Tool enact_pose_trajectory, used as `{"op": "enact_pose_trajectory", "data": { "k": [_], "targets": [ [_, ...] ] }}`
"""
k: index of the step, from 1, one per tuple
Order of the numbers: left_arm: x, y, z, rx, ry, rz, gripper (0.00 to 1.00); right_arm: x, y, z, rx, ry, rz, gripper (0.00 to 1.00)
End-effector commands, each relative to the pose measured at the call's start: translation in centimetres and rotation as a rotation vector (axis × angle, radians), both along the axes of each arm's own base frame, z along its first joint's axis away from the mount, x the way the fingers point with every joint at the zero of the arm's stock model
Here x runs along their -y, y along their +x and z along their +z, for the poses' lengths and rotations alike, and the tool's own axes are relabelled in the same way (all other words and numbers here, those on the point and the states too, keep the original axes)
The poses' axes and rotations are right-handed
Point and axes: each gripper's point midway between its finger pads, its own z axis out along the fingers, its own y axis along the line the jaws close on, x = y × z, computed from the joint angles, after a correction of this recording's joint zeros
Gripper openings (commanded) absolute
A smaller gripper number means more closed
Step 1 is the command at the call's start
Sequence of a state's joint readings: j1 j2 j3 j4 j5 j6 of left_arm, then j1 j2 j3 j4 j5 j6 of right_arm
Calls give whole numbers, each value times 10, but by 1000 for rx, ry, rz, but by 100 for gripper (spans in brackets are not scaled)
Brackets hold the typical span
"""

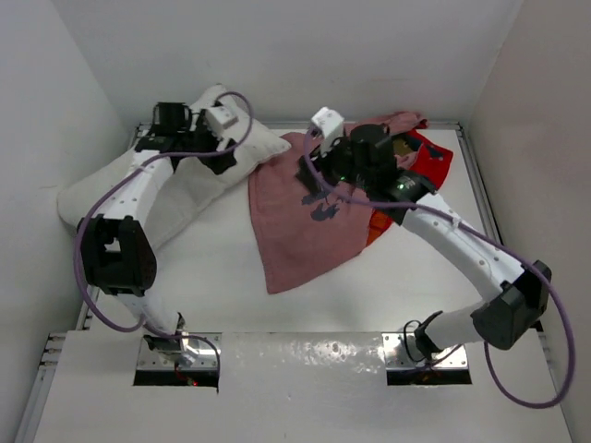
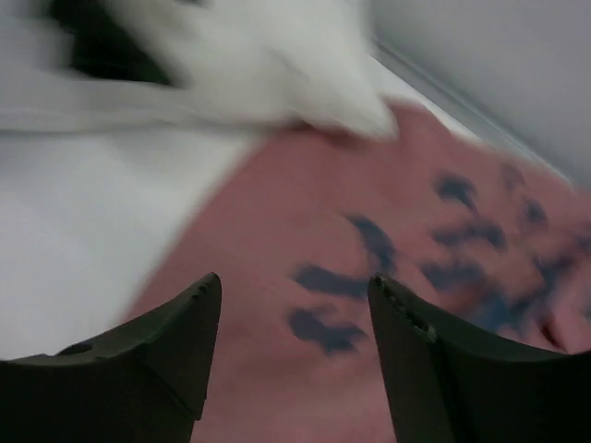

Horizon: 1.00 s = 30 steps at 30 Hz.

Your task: Put the pillow into the pillowcase

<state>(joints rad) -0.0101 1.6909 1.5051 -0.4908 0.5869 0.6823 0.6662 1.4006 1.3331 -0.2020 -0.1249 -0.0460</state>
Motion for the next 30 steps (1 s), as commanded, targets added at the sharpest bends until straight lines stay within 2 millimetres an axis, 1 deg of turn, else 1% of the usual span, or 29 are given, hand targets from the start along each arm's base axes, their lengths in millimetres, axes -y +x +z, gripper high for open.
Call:
{"op": "enact_pose_trajectory", "data": {
  "k": [1, 2, 3, 4, 5, 6, 7, 8, 9, 10, 11, 12, 13, 14, 15, 16, 17, 18, 19, 20, 21, 22, 23, 24, 25, 26, 28, 29, 30],
  "targets": [
    [64, -41, -15, -64, 48, -197, 77, 112, 48, -84, -318, -76, -431, 59],
    [72, -47, -24, -85, 57, -219, 77, 129, 54, -90, -359, -44, -498, 14],
    [80, -52, -32, -104, 71, -238, 77, 159, 65, -95, -374, -29, -605, 4],
    [89, -58, -47, -135, 95, -252, 76, 175, 73, -106, -394, -18, -685, 0],
    [93, -59, -54, -148, 106, -256, 75, 204, 83, -113, -391, -34, -802, 0],
    [96, -61, -59, -163, 113, -256, 75, 218, 90, -119, -403, -43, -865, 28],
    [100, -62, -66, -178, 128, -255, 75, 229, 97, -147, -479, -54, -948, 54],
    [102, -63, -68, -183, 128, -254, 75, 253, 111, -146, -492, -23, -1032, 70],
    [104, -65, -70, -189, 129, -261, 75, 262, 118, -157, -537, 7, -1068, 75],
    [107, -68, -70, -186, 135, -273, 75, 270, 126, -168, -585, 66, -1125, 76],
    [106, -70, -72, -182, 153, -289, 75, 292, 141, -187, -624, 91, -1196, 77],
    [104, -73, -73, -183, 172, -283, 75, 303, 149, -196, -640, 110, -1240, 78],
    [102, -73, -73, -181, 181, -277, 75, 312, 169, -208, -649, 136, -1290, 80],
    [99, -74, -74, -184, 193, -266, 75, 335, 178, -213, -637, 150, -1355, 81],
    [93, -73, -71, -174, 217, -244, 75, 349, 199, -196, -575, 182, -1401, 81],
    [90, -72, -70, -170, 229, -232, 75, 355, 209, -200, -568, 184, -1419, 81],
    [87, -73, -68, -172, 239, -220, 75, 364, 218, -225, -595, 165, -1440, 81],
    [83, -72, -65, -165, 249, -204, 76, 365, 230, -227, -586, 184, -1430, 81],
    [81, -73, -64, -170, 251, -197, 76, 367, 246, -219, -554, 216, -1418, 81],
    [80, -74, -63, -168, 250, -195, 76, 367, 252, -226, -553, 217, -1413, 81],
    [79, -76, -62, -170, 248, -191, 76, 367, 256, -245, -574, 203, -1419, 81],
    [79, -76, -62, -175, 242, -182, 76, 370, 261, -244, -558, 210, -1433, 80],
    [78, -76, -61, -177, 238, -170, 76, 372, 261, -256, -565, 204, -1449, 79],
    [78, -75, -60, -179, 233, -165, 76, 374, 261, -259, -566, 199, -1457, 78],
    [77, -75, -59, -179, 232, -155, 76, 375, 262, -264, -564, 209, -1455, 75],
    [78, -75, -58, -183, 225, -146, 76, 377, 263, -266, -564, 217, -1454, 57],
    [74, -72, -55, -178, 226, -130, 76, 382, 271, -259, -542, 247, -1449, 26],
    [72, -69, -51, -169, 223, -121, 76, 387, 275, -248, -522, 266, -1448, 0],
    [70, -67, -50, -164, 226, -112, 76, 391, 281, -235, -493, 280, -1446, 0]
  ]
}}
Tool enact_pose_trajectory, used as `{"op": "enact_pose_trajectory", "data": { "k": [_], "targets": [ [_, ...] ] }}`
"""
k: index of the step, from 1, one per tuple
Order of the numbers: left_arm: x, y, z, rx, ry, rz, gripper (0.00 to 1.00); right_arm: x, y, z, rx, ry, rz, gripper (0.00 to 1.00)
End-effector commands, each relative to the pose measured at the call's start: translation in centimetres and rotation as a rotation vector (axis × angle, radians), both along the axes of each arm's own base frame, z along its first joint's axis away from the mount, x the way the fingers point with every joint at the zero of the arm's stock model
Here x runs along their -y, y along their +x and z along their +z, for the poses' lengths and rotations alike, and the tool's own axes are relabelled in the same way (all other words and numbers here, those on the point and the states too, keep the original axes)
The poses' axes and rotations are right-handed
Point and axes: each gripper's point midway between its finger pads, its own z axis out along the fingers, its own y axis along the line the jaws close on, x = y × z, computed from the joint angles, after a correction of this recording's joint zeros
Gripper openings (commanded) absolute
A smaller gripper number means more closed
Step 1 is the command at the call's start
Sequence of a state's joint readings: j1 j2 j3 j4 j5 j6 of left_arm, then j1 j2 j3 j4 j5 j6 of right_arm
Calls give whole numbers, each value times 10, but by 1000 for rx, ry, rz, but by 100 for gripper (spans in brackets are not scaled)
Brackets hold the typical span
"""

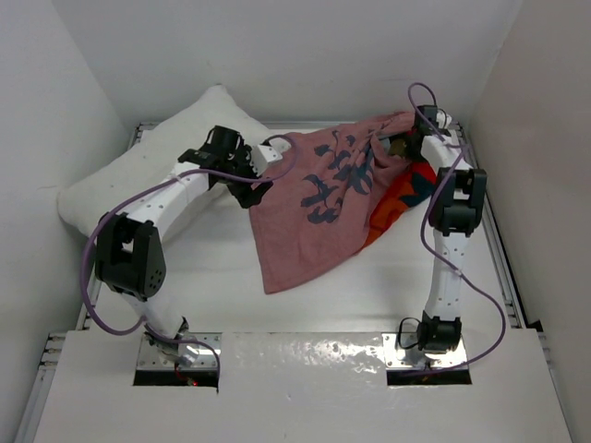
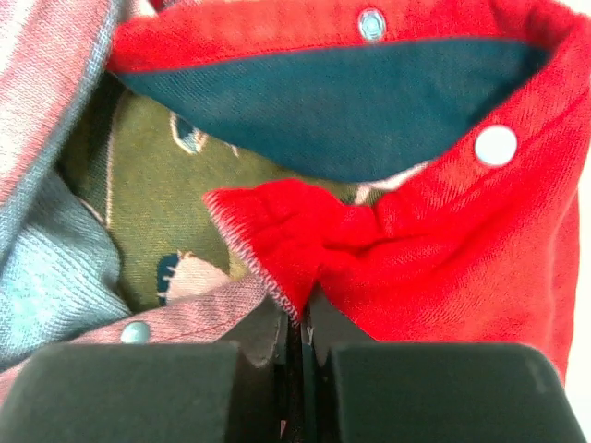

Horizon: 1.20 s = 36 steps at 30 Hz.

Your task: Put the pillow into the pillowcase

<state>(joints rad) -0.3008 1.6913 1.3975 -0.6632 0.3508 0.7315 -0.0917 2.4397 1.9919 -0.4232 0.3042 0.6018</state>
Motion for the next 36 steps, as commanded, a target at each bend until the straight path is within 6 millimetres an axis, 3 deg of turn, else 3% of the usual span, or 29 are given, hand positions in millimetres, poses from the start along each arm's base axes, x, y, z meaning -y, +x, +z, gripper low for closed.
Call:
{"op": "enact_pose_trajectory", "data": {
  "k": [1, 2, 4, 6, 7, 8, 9, 10, 11, 12, 13, 14, 15, 16, 17, 19, 20, 21, 22, 24, 25, 28, 30, 31, 32, 33, 34, 35, 36],
  "targets": [
    [-9, 9, 28, 65, -18, 56, 76, 15, 47, 99, 260, -44, -10, 0],
    [-14, 15, 33, 75, -22, 79, 76, 16, 56, 130, 331, -62, -3, 0],
    [-17, 22, 40, 86, -47, 113, 76, 11, 70, 234, 575, -84, 19, 0],
    [-24, 33, 51, 109, -75, 144, 76, -15, 73, 320, 790, -77, 126, 0],
    [-27, 39, 59, 126, -94, 161, 76, -45, 53, 383, 909, -87, 213, 0],
    [-36, 50, 70, 152, -110, 188, 76, -73, 41, 411, 965, -93, 327, 0],
    [-40, 56, 78, 172, -122, 205, 76, -94, 31, 409, 968, -193, 425, 0],
    [-44, 66, 94, 206, -151, 235, 76, -142, -10, 456, 1054, -237, 524, 0],
    [-57, 74, 101, 219, -168, 269, 76, -156, -28, 465, 1084, -320, 568, 0],
    [-61, 79, 107, 231, -181, 287, 76, -181, -38, 409, 994, -282, 636, 0],
    [-71, 86, 120, 262, -187, 305, 76, -183, -72, 433, 1059, -257, 656, 0],
    [-75, 88, 125, 279, -182, 315, 76, -197, -85, 381, 1003, -149, 721, 0],
    [-77, 89, 129, 301, -169, 306, 76, -200, -100, 365, 987, -125, 746, 0],
    [-77, 89, 133, 315, -163, 297, 76, -201, -129, 375, 1027, -120, 778, 0],
    [-78, 88, 134, 320, -158, 291, 76, -206, -146, 319, 930, -69, 825, 0],
    [-77, 87, 135, 322, -160, 284, 76, -206, -175, 280, 857, -9, 840, 0],
    [-76, 86, 133, 313, -163, 283, 76, -195, -201, 236, 734, 80, 740, 0],
    [-75, 85, 133, 306, -169, 284, 76, -158, -207, 211, 650, 33, 521, 14],
    [-72, 84, 131, 295, -179, 275, 76, -134, -233, 167, 484, 77, 331, 29],
    [-69, 81, 127, 275, -192, 269, 76, -82, -280, 128, 341, 4, 28, 61],
    [-66, 79, 125, 266, -206, 252, 76, -48, -316, 106, 228, -80, -163, 80],
    [-59, 77, 121, 247, -225, 215, 75, -26, -334, 115, 217, -157, -239, 99],
    [-56, 77, 119, 245, -232, 201, 75, -28, -324, 131, 271, -166, -205, 95],
    [-54, 78, 117, 239, -239, 194, 74, -41, -302, 147, 343, -155, -83, 84],
    [-54, 78, 116, 238, -243, 194, 73, -55, -288, 157, 385, -144, 29, 42],
    [-52, 76, 113, 226, -251, 187, 68, -72, -271, 164, 424, -131, 159, 18],
    [-50, 75, 111, 220, -255, 180, 63, -94, -249, 189, 505, -160, 343, 6],
    [-48, 73, 109, 215, -258, 172, 56, -144, -242, 193, 529, -67, 614, 7],
    [-43, 69, 103, 198, -257, 162, 37, -168, -232, 177, 469, -42, 751, 15]
  ]
}}
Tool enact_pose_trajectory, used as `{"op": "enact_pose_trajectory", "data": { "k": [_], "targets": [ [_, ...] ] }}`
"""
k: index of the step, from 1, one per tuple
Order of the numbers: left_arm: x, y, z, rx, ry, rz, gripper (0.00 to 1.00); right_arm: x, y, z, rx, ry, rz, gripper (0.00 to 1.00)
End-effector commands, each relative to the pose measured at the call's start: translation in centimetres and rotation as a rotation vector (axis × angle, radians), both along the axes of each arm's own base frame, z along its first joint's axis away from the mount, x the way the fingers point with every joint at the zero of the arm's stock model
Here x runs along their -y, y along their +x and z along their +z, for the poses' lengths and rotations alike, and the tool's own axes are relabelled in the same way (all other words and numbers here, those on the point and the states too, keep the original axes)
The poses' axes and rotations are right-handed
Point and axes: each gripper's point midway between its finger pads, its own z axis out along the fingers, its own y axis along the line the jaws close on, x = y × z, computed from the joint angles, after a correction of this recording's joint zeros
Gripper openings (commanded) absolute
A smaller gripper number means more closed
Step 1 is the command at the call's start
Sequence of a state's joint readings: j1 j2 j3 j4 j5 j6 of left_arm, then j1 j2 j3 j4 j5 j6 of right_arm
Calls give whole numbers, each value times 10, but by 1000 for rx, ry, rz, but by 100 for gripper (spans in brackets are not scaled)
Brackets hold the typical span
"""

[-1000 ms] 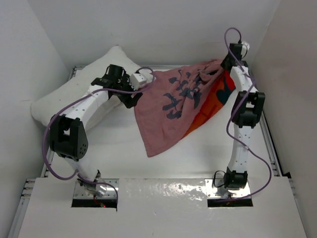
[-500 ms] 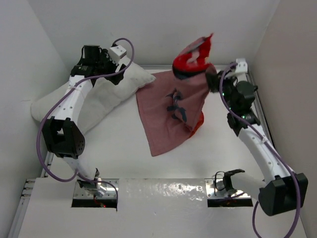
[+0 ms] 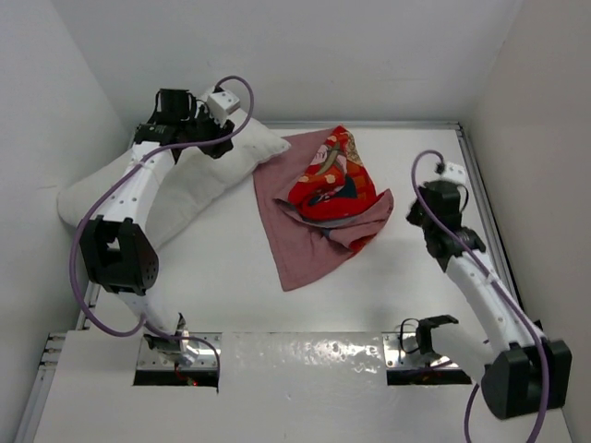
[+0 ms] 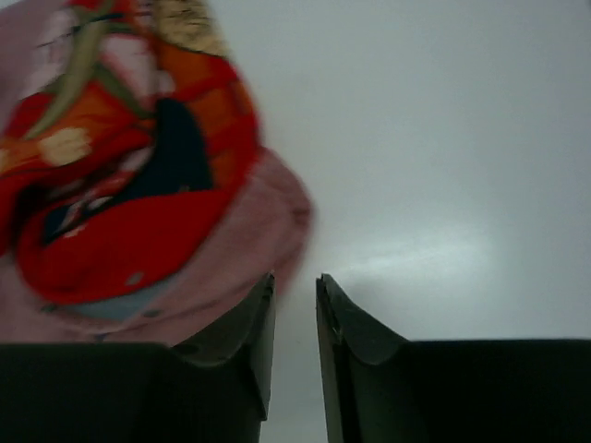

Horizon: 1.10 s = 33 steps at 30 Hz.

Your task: Put the pillow into the pillowcase

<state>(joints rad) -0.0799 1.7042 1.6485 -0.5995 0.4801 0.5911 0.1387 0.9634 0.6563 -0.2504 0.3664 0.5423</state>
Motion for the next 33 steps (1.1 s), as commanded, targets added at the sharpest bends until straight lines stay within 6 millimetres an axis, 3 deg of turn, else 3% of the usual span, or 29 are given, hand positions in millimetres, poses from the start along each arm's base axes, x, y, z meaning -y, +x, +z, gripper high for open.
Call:
{"op": "enact_pose_trajectory", "data": {
  "k": [1, 2, 3, 4, 5, 6, 7, 9, 11, 12, 14, 18, 19, 21, 25, 26, 28, 30, 33],
  "targets": [
    [18, -7, -6, -7, -20, -65, 30, -101, 50, 34, 94, -78, 666, 26],
    [24, -10, -12, -23, -17, -72, 25, -133, 59, 56, 116, -94, 782, 32],
    [34, -17, -21, -45, -9, -95, 17, -146, 64, 50, 75, -118, 832, 46],
    [40, -20, -28, -59, 2, -106, 17, -160, 78, 34, -5, -163, 899, 56],
    [47, -23, -36, -67, 20, -132, 17, -182, 77, 24, -37, -174, 967, 63],
    [60, -29, -50, -81, 34, -164, 24, -201, 85, 5, -89, -199, 1036, 67],
    [66, -33, -60, -103, 38, -178, 33, -203, 85, -15, -141, -193, 1056, 68],
    [81, -36, -78, -137, 24, -208, 50, -225, 92, -23, -150, -181, 1113, 68],
    [95, -37, -82, -158, -17, -252, 57, -236, 96, -46, -199, -185, 1150, 67],
    [100, -34, -94, -188, -26, -259, 62, -237, 97, -53, -212, -183, 1153, 66],
    [107, -19, -99, -193, -56, -227, 64, -236, 94, -72, -247, -174, 1149, 65],
    [128, -6, -143, -238, -50, -266, 65, -238, 100, -98, -207, -144, 1102, 68],
    [133, 0, -145, -191, -37, -285, 67, -237, 100, -104, -220, -145, 1098, 66],
    [137, -5, -169, -196, 6, -307, 73, -238, 100, -116, -260, -94, 1046, 59],
    [139, 4, -189, -169, 12, -307, 76, -241, 101, -122, -268, -39, 1024, 25],
    [140, 5, -197, -179, 7, -303, 76, -242, 100, -121, -270, -32, 1022, 5],
    [150, 11, -194, -179, -31, -310, 73, -241, 100, -112, -254, -18, 1010, 0],
    [159, 11, -198, -207, -75, -323, 59, -240, 101, -97, -221, -9, 1011, 0],
    [164, 14, -195, -215, -113, -319, 17, -227, 107, -74, -174, -11, 959, 0]
  ]
}}
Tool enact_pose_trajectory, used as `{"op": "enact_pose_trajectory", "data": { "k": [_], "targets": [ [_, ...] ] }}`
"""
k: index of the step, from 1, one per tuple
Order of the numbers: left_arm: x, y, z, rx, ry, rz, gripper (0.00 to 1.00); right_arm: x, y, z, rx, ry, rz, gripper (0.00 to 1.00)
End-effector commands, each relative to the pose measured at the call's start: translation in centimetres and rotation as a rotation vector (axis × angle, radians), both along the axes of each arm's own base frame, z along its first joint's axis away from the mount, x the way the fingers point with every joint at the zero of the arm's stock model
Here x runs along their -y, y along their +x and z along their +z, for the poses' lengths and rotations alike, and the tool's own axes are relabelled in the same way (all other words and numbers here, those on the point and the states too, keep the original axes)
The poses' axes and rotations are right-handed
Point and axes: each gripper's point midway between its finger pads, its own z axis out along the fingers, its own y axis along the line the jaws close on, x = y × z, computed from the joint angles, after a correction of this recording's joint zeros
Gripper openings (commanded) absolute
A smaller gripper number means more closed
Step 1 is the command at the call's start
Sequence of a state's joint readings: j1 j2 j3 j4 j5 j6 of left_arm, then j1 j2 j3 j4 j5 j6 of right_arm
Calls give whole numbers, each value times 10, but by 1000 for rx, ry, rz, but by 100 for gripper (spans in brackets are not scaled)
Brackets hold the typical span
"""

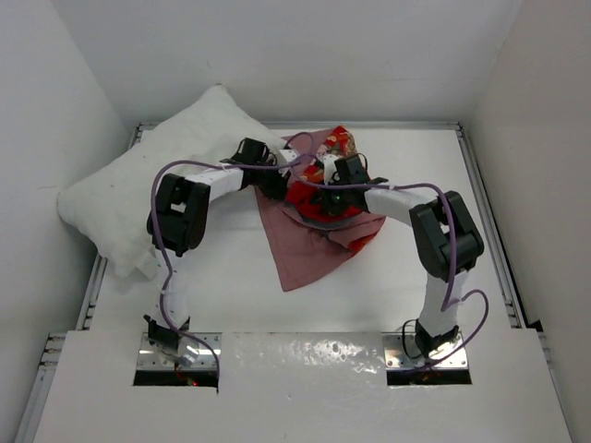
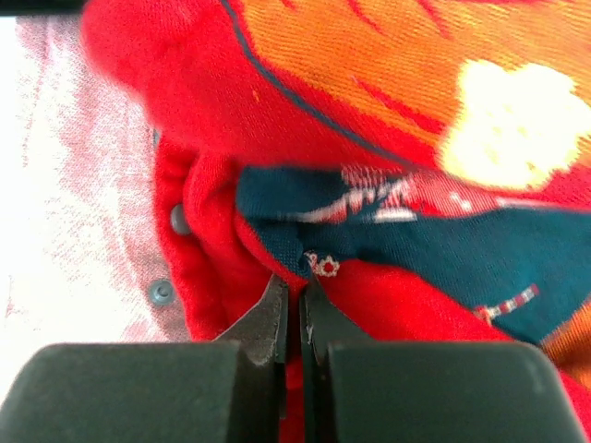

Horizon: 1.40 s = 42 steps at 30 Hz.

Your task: Put the pillow into the pillowcase

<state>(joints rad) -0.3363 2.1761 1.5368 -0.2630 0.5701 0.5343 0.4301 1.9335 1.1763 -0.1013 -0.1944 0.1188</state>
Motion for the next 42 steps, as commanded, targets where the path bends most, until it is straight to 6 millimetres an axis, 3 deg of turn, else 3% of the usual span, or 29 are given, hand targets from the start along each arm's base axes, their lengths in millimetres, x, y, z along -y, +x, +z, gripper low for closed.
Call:
{"op": "enact_pose_trajectory", "data": {
  "k": [1, 3, 5, 6, 7, 8, 9, 10, 11, 12, 13, 14, 15, 17, 18, 20, 21, 24, 26, 28, 31, 33, 34, 35, 36, 37, 38, 40, 42],
  "targets": [
    [19, 18, 26, 55, -91, -5, 4, 5, 19, 60, 125, 90, -65, 0],
    [14, 26, 33, 58, -95, 25, 0, 23, 28, 73, 135, 101, -150, 0],
    [8, 44, 63, 84, -140, 60, 0, 60, 44, 97, 158, 146, -273, 0],
    [10, 51, 80, 102, -170, 64, 0, 91, 56, 108, 160, 186, -382, 0],
    [14, 68, 117, 170, -210, 77, 0, 108, 64, 121, 180, 209, -438, 0],
    [15, 77, 135, 210, -225, 78, 0, 127, 70, 142, 225, 229, -494, 0],
    [23, 91, 182, 312, -275, 67, 0, 162, 83, 177, 304, 234, -603, 0],
    [26, 98, 208, 359, -313, 74, 0, 178, 91, 193, 343, 222, -654, 0],
    [31, 104, 231, 401, -355, 78, 0, 192, 94, 222, 408, 217, -693, 0],
    [38, 110, 267, 461, -435, 87, 0, 209, 100, 270, 516, 180, -729, 0],
    [43, 109, 311, 540, -495, 72, 0, 215, 100, 300, 581, 171, -733, 0],
    [50, 106, 338, 601, -548, 37, 0, 219, 95, 357, 693, 182, -728, 0],
    [53, 98, 390, 696, -626, 13, 0, 219, 89, 382, 743, 194, -729, 0],
    [60, 80, 434, 764, -710, -31, 0, 220, 72, 430, 844, 229, -724, 0],
    [59, 63, 473, 821, -787, -67, 0, 219, 49, 469, 943, 260, -709, 0],
    [57, 42, 507, 864, -853, -105, 0, 220, 21, 509, 1074, 285, -696, 0],
    [54, 24, 534, 916, -897, -137, 0, 221, -8, 528, 1140, 304, -689, 0],
    [50, -11, 571, 978, -963, -222, 0, 224, -58, 563, 1275, 327, -673, 0],
    [55, -24, 567, 956, -959, -298, 0, 226, -67, 558, 1277, 326, -681, 0],
    [67, -16, 540, 861, -924, -306, 0, 226, -69, 545, 1247, 336, -690, 0],
    [82, 25, 451, 609, -815, -204, 0, 215, -29, 462, 995, 346, -713, 0],
    [84, 46, 368, 424, -690, -125, 0, 199, -7, 383, 744, 346, -699, 0],
    [84, 49, 339, 370, -647, -107, 0, 196, 13, 332, 595, 298, -708, 0],
    [81, 48, 302, 280, -583, -80, 0, 198, 12, 291, 431, 227, -726, 4],
    [79, 46, 255, 208, -518, -63, 0, 200, 15, 263, 320, 176, -740, 12],
    [75, 42, 232, 169, -479, -52, 0, 202, 17, 240, 218, 124, -751, 49],
    [69, 33, 190, 96, -404, -42, 0, 207, 18, 207, 49, 29, -762, 62],
    [65, 20, 159, 41, -334, -53, 0, 212, 19, 190, -38, -44, -768, 77],
    [56, 4, 127, -10, -255, -62, 0, 203, 25, 188, -8, -40, -719, 80]
  ]
}}
